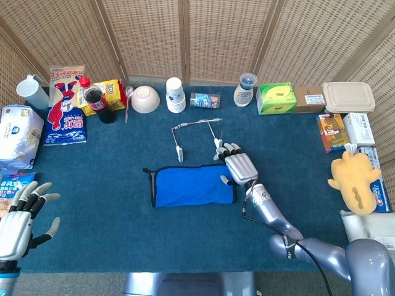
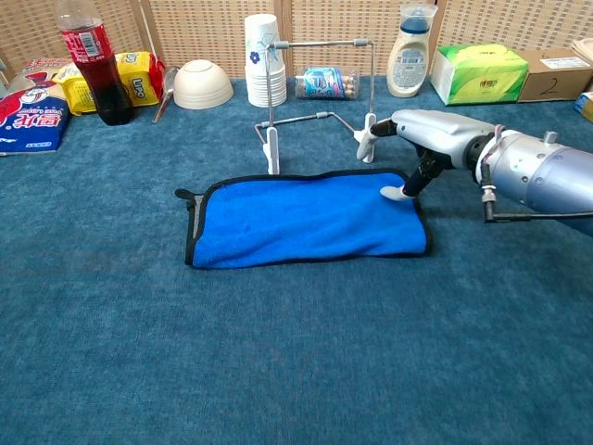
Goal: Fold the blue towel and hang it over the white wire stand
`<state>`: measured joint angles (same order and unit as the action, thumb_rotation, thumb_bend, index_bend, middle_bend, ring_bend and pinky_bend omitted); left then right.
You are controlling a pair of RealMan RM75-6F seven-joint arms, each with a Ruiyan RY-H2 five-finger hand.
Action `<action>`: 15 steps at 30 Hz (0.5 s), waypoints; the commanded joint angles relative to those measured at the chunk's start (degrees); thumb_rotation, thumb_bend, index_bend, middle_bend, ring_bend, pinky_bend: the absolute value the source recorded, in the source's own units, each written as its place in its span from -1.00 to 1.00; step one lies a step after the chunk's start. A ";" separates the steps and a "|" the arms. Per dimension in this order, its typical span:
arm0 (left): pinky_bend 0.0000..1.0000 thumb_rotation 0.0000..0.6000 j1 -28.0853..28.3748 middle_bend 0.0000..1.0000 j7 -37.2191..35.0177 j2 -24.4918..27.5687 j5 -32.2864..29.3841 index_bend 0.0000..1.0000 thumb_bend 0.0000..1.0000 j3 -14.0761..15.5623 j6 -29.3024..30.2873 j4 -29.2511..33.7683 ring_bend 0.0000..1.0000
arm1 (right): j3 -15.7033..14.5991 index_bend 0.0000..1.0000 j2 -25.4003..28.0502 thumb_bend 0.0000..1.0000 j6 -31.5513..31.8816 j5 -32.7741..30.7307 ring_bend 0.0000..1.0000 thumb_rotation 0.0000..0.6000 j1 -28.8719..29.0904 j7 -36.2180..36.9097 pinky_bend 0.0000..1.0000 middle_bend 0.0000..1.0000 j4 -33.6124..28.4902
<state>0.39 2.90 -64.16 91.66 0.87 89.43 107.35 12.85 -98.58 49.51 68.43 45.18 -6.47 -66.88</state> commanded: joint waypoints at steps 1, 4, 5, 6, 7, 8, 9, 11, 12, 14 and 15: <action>-1.00 1.00 0.32 -0.66 0.37 -0.01 0.18 -0.44 -0.37 0.04 -0.50 0.00 -1.00 | -0.44 -0.49 1.63 -0.34 -0.04 -0.58 -0.87 1.00 -0.57 -1.36 -1.00 -0.68 -2.45; -1.00 1.00 0.85 -0.66 1.87 0.06 0.73 -0.44 -0.37 0.06 -1.21 -0.25 -1.00 | -0.57 -0.51 3.27 -0.34 0.62 -0.97 -0.88 1.00 -1.32 -2.00 -1.00 -0.69 -4.87; -1.00 1.00 1.06 -0.66 2.41 0.04 0.93 -0.44 -0.37 0.05 -1.47 -0.36 -1.00 | -0.59 -0.52 3.75 -0.34 0.93 -1.03 -0.89 1.00 -1.58 -2.13 -1.00 -0.69 -5.54; -1.00 1.00 1.37 -0.66 3.17 0.01 1.22 -0.44 -0.37 0.03 -1.86 -0.39 -1.00 | -0.62 -0.52 4.51 -0.34 1.47 -1.05 -0.89 1.00 -2.00 -2.25 -1.00 -0.69 -6.65; -1.00 1.00 1.69 -0.66 3.94 -0.03 1.43 -0.44 -0.37 -0.03 -2.26 -0.42 -1.00 | -0.70 -0.52 5.32 -0.34 1.95 -1.02 -0.89 1.00 -2.42 -2.35 -1.00 -0.69 -7.82; -1.00 1.00 1.86 -0.66 4.45 -0.07 1.47 -0.44 -0.37 -0.10 -2.45 -0.44 -1.00 | -0.77 -0.53 5.85 -0.34 2.25 -0.98 -0.90 1.00 -2.67 -2.44 -1.00 -0.69 -8.56; -1.00 1.00 2.11 -0.66 5.37 -0.15 1.56 -0.44 -0.37 -0.23 -2.70 -0.57 -1.00 | -0.90 -0.53 6.81 -0.34 2.83 -0.83 -0.90 1.00 -3.12 -2.66 -1.00 -0.69 -9.75; -1.00 1.00 2.59 -0.66 7.02 -0.40 1.92 -0.44 -0.37 -0.44 -3.13 -1.09 -1.00 | -1.14 -0.53 8.64 -0.33 4.07 -0.47 -0.90 1.00 -4.02 -3.01 -1.00 -0.69 -11.91; -1.00 1.00 2.82 -0.66 7.71 -0.57 2.01 -0.44 -0.37 -0.50 -3.40 -1.36 -1.00 | -1.31 -0.53 9.66 -0.33 4.60 -0.32 -0.90 1.00 -4.51 -3.14 -1.00 -0.69 -13.23; -1.00 1.00 3.31 -0.66 9.05 -0.89 2.12 -0.44 -0.37 -0.68 -3.96 -2.10 -1.00 | -1.58 -0.52 11.44 -0.34 5.41 -0.16 -0.91 1.00 -5.32 -3.37 -1.00 -0.69 -15.43; -1.00 1.00 3.51 -0.66 9.46 -1.01 2.25 -0.44 -0.38 -0.75 -4.15 -2.43 -1.00 | -1.69 -0.52 12.07 -0.34 5.81 -0.02 -0.91 1.00 -5.66 -3.40 -1.00 -0.69 -16.18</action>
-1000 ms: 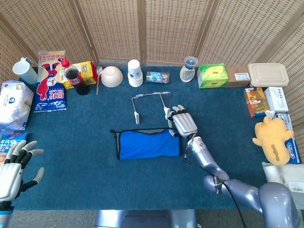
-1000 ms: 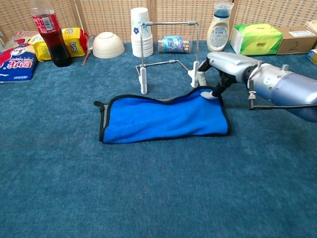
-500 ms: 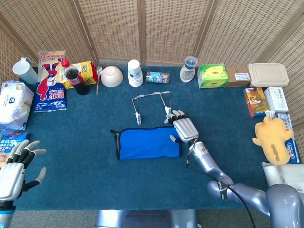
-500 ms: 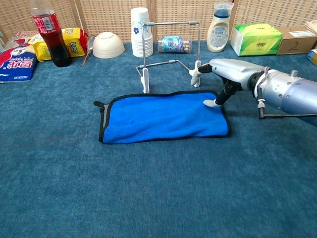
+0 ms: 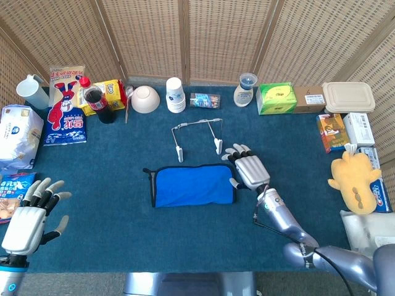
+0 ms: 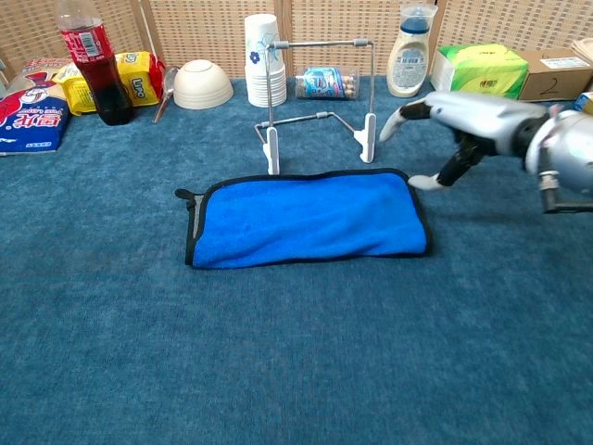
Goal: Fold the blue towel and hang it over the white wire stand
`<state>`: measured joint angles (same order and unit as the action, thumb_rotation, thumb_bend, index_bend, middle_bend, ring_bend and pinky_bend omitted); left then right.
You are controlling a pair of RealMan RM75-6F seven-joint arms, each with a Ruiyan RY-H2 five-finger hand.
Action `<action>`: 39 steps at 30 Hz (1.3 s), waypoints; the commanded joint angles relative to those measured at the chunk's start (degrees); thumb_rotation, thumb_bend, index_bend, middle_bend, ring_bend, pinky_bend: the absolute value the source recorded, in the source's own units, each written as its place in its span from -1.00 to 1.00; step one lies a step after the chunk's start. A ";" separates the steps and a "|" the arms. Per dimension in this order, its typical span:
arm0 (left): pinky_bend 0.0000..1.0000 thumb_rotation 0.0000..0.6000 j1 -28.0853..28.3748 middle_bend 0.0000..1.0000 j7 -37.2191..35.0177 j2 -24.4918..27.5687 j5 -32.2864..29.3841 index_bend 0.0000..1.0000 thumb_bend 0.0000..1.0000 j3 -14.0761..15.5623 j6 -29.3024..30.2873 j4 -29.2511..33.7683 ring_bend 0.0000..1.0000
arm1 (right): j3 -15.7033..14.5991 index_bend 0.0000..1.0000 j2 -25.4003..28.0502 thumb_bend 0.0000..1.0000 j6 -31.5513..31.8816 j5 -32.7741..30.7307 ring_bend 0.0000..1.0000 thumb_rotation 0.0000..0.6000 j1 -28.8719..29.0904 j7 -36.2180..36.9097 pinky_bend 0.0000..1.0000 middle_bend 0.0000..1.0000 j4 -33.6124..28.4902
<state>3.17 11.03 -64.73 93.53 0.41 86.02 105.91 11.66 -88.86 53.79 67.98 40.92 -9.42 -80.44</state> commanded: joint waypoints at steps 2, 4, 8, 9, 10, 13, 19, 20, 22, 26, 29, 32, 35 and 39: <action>-1.00 1.00 1.45 -0.65 2.55 -0.77 0.82 -0.44 -0.38 -0.46 -1.48 -2.19 -1.00 | -0.95 -0.52 4.06 -0.34 2.71 1.02 -0.91 1.00 -2.39 -0.49 -1.00 -0.69 -4.64; -1.00 1.00 2.23 -0.64 3.20 -1.00 1.36 -0.44 -0.38 -0.64 -2.18 -3.39 -1.00 | -1.46 -0.52 5.65 -0.34 3.95 1.64 -0.91 1.00 -3.46 -0.44 -1.00 -0.69 -6.51; -1.00 1.00 4.78 -0.60 3.46 -2.02 1.70 -0.43 -0.39 -1.44 -4.89 -6.76 -0.94 | -3.50 -0.52 10.07 -0.34 7.52 3.56 -0.92 1.00 -7.01 0.20 -1.00 -0.69 -11.37; -1.00 1.00 5.19 -0.60 3.26 -2.17 1.48 -0.43 -0.39 -1.53 -5.49 -7.28 -0.93 | -3.79 -0.52 10.73 -0.34 7.91 3.91 -0.92 1.00 -7.46 0.37 -1.00 -0.69 -12.00; -1.00 1.00 5.61 -0.59 3.15 -2.28 1.19 -0.43 -0.39 -1.63 -6.12 -7.71 -0.91 | -4.06 -0.52 11.33 -0.33 8.30 4.30 -0.93 1.00 -7.89 0.56 -1.00 -0.69 -12.55; -1.00 1.00 7.12 -0.58 2.16 -2.46 0.41 -0.42 -0.39 -1.86 -8.34 -8.49 -0.88 | -4.75 -0.51 12.94 -0.33 9.95 5.62 -0.93 1.00 -9.30 1.15 -1.00 -0.69 -14.16; -1.00 1.00 11.08 -0.53 -2.19 -1.33 0.27 -0.43 -0.40 -2.01 -13.52 -8.02 -0.81 | -5.89 -0.50 15.17 -0.34 13.34 8.59 -0.93 1.00 -11.79 1.82 -1.00 -0.69 -16.51; -1.00 1.00 11.97 -0.53 -2.95 -0.90 0.27 -0.43 -0.40 -2.08 -14.65 -7.69 -0.81 | -6.08 -0.50 15.43 -0.34 13.81 8.95 -0.93 1.00 -12.22 2.01 -1.00 -0.69 -16.80; -1.00 1.00 13.24 -0.52 -3.66 -0.36 0.29 -0.44 -0.41 -2.31 -16.03 -7.25 -0.81 | -6.32 -0.50 15.71 -0.34 14.47 9.44 -0.93 1.00 -12.83 2.29 -1.00 -0.68 -17.12; -1.00 1.00 15.50 -0.48 -4.48 0.34 -0.14 -0.44 -0.44 -2.81 -18.52 -6.30 -0.75 | -6.60 -0.50 16.07 -0.34 15.47 10.06 -0.93 1.00 -13.82 2.59 -1.00 -0.68 -17.37; -1.00 1.00 17.80 -0.46 -5.38 0.77 -0.86 -0.45 -0.46 -3.35 -21.46 -5.58 -0.74 | -6.61 -0.49 16.44 -0.34 16.04 10.22 -0.93 1.00 -14.47 2.91 -1.00 -0.68 -17.56; -1.00 1.00 19.62 -0.45 -5.57 0.86 -1.55 -0.45 -0.48 -3.63 -23.91 -5.24 -0.74 | -6.51 -0.49 16.72 -0.34 16.48 10.43 -0.93 1.00 -14.90 3.18 -1.00 -0.68 -17.70; -1.00 1.00 22.19 -0.45 -5.11 0.38 -2.56 -0.46 -0.49 -3.79 -27.72 -5.17 -0.74 | -6.49 -0.49 17.03 -0.34 16.72 10.51 -0.93 1.00 -15.39 3.48 -1.00 -0.68 -17.80; -1.00 1.00 25.21 -0.47 -3.73 -1.04 -4.82 -0.47 -0.49 -4.26 -31.99 -5.41 -0.78 | -6.60 -0.49 17.26 -0.34 16.67 10.58 -0.93 1.00 -15.93 3.84 -1.00 -0.67 -17.70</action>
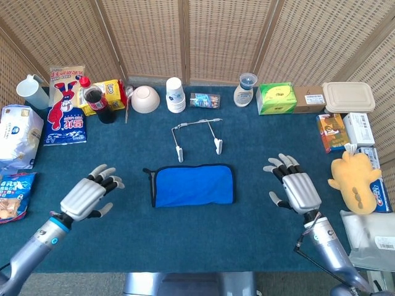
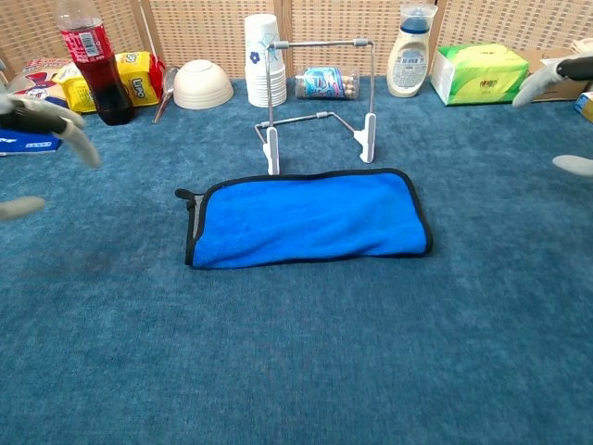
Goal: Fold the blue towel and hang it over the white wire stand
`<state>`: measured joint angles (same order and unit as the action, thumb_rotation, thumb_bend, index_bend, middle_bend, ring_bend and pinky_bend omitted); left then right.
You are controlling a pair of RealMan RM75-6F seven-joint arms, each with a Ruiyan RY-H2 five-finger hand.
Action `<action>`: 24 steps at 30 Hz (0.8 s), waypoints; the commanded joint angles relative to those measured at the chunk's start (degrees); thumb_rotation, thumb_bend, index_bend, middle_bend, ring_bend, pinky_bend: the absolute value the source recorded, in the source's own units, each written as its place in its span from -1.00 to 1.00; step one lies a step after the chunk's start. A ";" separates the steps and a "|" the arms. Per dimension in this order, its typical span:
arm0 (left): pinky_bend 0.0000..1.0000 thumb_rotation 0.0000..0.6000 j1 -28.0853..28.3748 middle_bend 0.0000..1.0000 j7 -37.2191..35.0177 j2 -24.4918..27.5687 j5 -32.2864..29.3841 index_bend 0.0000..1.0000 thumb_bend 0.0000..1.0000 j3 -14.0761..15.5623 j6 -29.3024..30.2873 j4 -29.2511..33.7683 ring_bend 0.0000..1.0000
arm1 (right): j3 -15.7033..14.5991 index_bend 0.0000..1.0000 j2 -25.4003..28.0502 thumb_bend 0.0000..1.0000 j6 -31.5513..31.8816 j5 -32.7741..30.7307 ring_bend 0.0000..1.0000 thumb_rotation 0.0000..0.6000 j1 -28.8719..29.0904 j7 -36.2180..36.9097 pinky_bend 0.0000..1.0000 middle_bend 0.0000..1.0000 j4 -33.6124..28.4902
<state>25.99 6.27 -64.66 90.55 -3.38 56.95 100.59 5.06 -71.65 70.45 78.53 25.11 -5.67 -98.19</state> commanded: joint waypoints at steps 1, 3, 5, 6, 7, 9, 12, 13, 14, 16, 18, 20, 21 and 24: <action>-1.00 1.00 3.01 -0.48 1.34 -1.41 -2.33 -0.48 -0.49 -0.62 -3.72 -0.18 -0.78 | 0.02 -0.49 0.10 -0.34 0.05 0.03 -0.93 1.00 -0.23 0.18 -1.00 -0.67 0.09; -1.00 1.00 4.12 -0.49 2.01 -1.86 -3.33 -0.49 -0.49 -0.85 -5.13 -0.35 -0.79 | 0.13 -0.49 0.20 -0.34 0.14 0.01 -0.93 1.00 -0.42 0.31 -1.00 -0.67 0.15; -1.00 1.00 5.12 -0.50 2.69 -2.22 -4.26 -0.50 -0.50 -1.07 -6.43 -0.53 -0.79 | 0.23 -0.49 0.32 -0.33 0.30 0.02 -0.93 1.00 -0.61 0.43 -1.00 -0.67 0.19; -1.00 1.00 6.30 -0.50 3.27 -2.83 -5.16 -0.50 -0.50 -1.47 -7.87 -1.04 -0.80 | 0.29 -0.49 0.50 -0.34 0.55 -0.02 -0.93 1.00 -0.87 0.51 -1.00 -0.67 0.19; -1.00 1.00 7.01 -0.51 3.54 -3.24 -5.97 -0.50 -0.50 -1.75 -8.75 -1.40 -0.80 | 0.30 -0.49 0.61 -0.34 0.64 0.01 -0.93 1.00 -1.01 0.57 -1.00 -0.67 0.17; -1.00 1.00 8.35 -0.51 3.90 -3.98 -7.35 -0.50 -0.50 -2.24 -10.27 -2.02 -0.81 | 0.36 -0.49 0.80 -0.34 0.80 -0.01 -0.93 1.00 -1.27 0.67 -1.00 -0.67 0.14; -1.00 1.00 10.14 -0.52 3.95 -5.02 -9.18 -0.50 -0.50 -2.90 -12.25 -3.01 -0.81 | 0.37 -0.49 1.00 -0.34 0.93 -0.09 -0.93 1.00 -1.62 0.78 -1.00 -0.67 0.12; -1.00 1.00 11.09 -0.52 3.93 -5.62 -10.00 -0.50 -0.50 -3.19 -13.29 -3.65 -0.81 | 0.37 -0.49 1.08 -0.34 1.01 -0.10 -0.93 1.00 -1.80 0.82 -1.00 -0.67 0.12; -1.00 1.00 12.39 -0.52 4.02 -6.66 -10.97 -0.50 -0.50 -3.62 -14.73 -4.81 -0.81 | 0.34 -0.49 1.22 -0.34 1.18 -0.19 -0.93 1.00 -2.09 0.92 -1.00 -0.67 0.11; -1.00 1.00 13.60 -0.52 4.12 -7.73 -12.00 -0.50 -0.50 -3.88 -15.84 -5.96 -0.82 | 0.37 -0.49 1.35 -0.34 1.31 -0.19 -0.93 1.00 -2.33 1.02 -1.00 -0.67 0.11; -1.00 1.00 14.90 -0.52 4.09 -9.08 -13.07 -0.50 -0.50 -4.10 -16.97 -7.19 -0.83 | 0.44 -0.49 1.49 -0.34 1.43 -0.31 -0.93 1.00 -2.61 1.13 -1.00 -0.67 0.17; -1.00 1.00 16.10 -0.53 4.20 -10.42 -13.77 -0.50 -0.50 -4.16 -17.89 -8.44 -0.83 | 0.44 -0.49 1.71 -0.34 1.52 -0.32 -0.93 1.00 -2.89 1.20 -1.00 -0.67 0.12; -1.00 1.00 16.53 -0.53 4.25 -10.93 -14.04 -0.50 -0.50 -4.13 -18.18 -8.93 -0.84 | 0.48 -0.49 1.80 -0.33 1.57 -0.31 -0.93 1.00 -2.99 1.23 -1.00 -0.67 0.10; -1.00 1.00 17.71 -0.53 4.34 -12.38 -14.97 -0.50 -0.50 -3.94 -18.99 -10.35 -0.84 | 0.53 -0.49 2.04 -0.33 1.75 -0.34 -0.93 1.00 -3.37 1.40 -1.00 -0.67 -0.02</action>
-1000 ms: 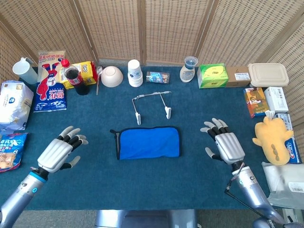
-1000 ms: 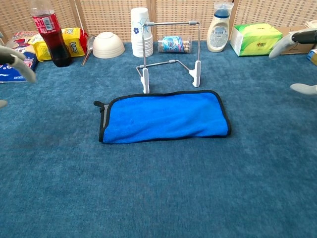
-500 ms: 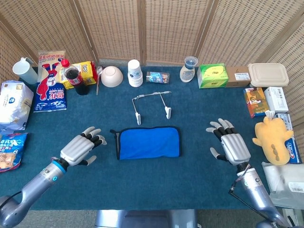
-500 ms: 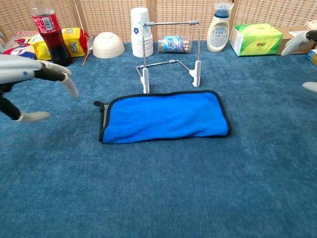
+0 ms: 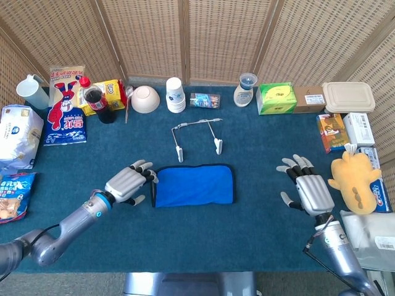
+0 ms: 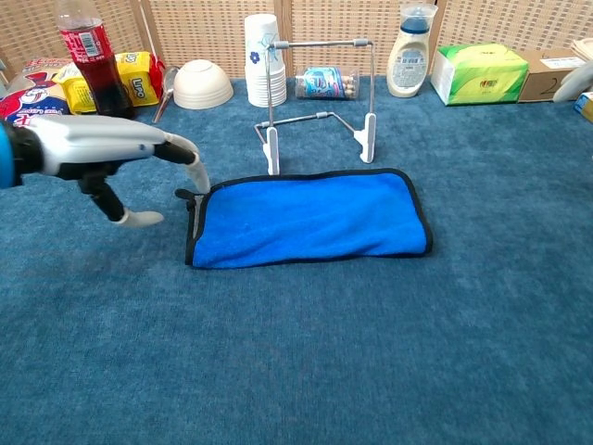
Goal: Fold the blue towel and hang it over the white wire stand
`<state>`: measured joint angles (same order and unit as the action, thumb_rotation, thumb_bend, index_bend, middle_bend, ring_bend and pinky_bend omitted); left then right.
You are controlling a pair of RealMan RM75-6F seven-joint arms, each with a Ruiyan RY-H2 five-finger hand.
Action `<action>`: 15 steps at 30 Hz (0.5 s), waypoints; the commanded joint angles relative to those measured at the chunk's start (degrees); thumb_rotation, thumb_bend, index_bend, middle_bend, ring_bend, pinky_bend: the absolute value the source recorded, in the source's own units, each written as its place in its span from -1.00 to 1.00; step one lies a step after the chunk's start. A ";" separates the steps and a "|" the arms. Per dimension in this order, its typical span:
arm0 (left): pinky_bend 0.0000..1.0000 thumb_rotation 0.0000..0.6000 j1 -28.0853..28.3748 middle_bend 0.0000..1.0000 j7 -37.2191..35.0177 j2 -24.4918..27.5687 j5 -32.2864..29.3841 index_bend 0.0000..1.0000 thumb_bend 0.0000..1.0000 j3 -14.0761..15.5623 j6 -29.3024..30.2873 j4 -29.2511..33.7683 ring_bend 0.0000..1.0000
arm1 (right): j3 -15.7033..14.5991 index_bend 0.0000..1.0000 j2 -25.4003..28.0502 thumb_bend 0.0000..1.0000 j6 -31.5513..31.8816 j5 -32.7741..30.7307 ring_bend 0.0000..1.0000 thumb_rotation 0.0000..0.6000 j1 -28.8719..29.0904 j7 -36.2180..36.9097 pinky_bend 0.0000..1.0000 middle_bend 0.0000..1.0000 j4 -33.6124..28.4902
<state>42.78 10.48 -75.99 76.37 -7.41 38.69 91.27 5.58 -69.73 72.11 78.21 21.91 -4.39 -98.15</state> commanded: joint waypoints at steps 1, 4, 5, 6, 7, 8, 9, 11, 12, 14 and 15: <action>-1.00 1.00 1.23 -0.54 0.15 -1.46 -1.09 -0.50 -0.50 0.14 -0.92 -1.47 -0.85 | 0.01 -0.49 0.18 -0.33 0.13 0.01 -0.93 1.00 -0.28 0.18 -1.00 -0.67 -0.10; -1.00 1.00 2.19 -0.54 0.29 -2.47 -1.94 -0.50 -0.50 0.45 -1.61 -2.57 -0.85 | 0.03 -0.49 0.35 -0.34 0.25 0.01 -0.93 1.00 -0.62 0.29 -1.00 -0.67 -0.17; -1.00 1.00 2.54 -0.55 0.42 -2.83 -2.20 -0.50 -0.50 0.57 -1.77 -2.97 -0.86 | 0.05 -0.49 0.39 -0.34 0.28 0.00 -0.93 1.00 -0.75 0.43 -1.00 -0.67 -0.23; -1.00 1.00 2.78 -0.55 0.51 -3.07 -2.41 -0.51 -0.50 0.66 -1.86 -3.24 -0.86 | 0.08 -0.49 0.41 -0.34 0.29 -0.02 -0.93 1.00 -0.83 0.58 -1.00 -0.67 -0.30; -1.00 1.00 2.98 -0.55 0.58 -3.24 -2.63 -0.51 -0.50 0.74 -1.94 -3.45 -0.87 | 0.10 -0.49 0.45 -0.33 0.28 -0.01 -0.93 1.00 -0.90 0.73 -1.00 -0.67 -0.36; -1.00 1.00 3.26 -0.55 0.68 -3.45 -2.93 -0.51 -0.50 0.87 -2.07 -3.71 -0.87 | 0.15 -0.49 0.51 -0.33 0.27 -0.01 -0.93 1.00 -0.99 0.98 -1.00 -0.67 -0.45; -1.00 1.00 3.44 -0.56 0.78 -3.57 -3.15 -0.51 -0.50 0.97 -2.13 -3.89 -0.87 | 0.19 -0.49 0.55 -0.33 0.25 0.01 -0.93 1.00 -1.05 1.15 -1.00 -0.67 -0.49; -1.00 1.00 3.78 -0.56 0.98 -3.68 -3.58 -0.52 -0.50 1.20 -2.28 -4.11 -0.87 | 0.25 -0.49 0.64 -0.33 0.17 0.05 -0.93 1.00 -1.13 1.42 -1.00 -0.67 -0.57; -1.00 1.00 3.93 -0.56 1.07 -3.71 -3.80 -0.52 -0.50 1.33 -2.37 -4.19 -0.87 | 0.30 -0.49 0.68 -0.34 0.14 0.06 -0.93 1.00 -1.17 1.59 -1.00 -0.67 -0.60; -1.00 1.00 4.26 -0.56 1.41 -3.75 -4.25 -0.52 -0.50 1.71 -2.55 -4.39 -0.87 | 0.40 -0.49 0.79 -0.34 0.08 0.07 -0.93 1.00 -1.26 1.89 -1.00 -0.67 -0.63; -1.00 1.00 4.38 -0.55 1.53 -3.70 -4.48 -0.52 -0.50 1.87 -2.64 -4.37 -0.87 | 0.45 -0.49 0.81 -0.33 0.08 0.10 -0.93 1.00 -1.29 1.99 -1.00 -0.67 -0.64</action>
<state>47.03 11.88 -79.71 72.07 -5.70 36.15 86.94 6.01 -68.94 72.20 78.29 20.63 -2.41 -98.78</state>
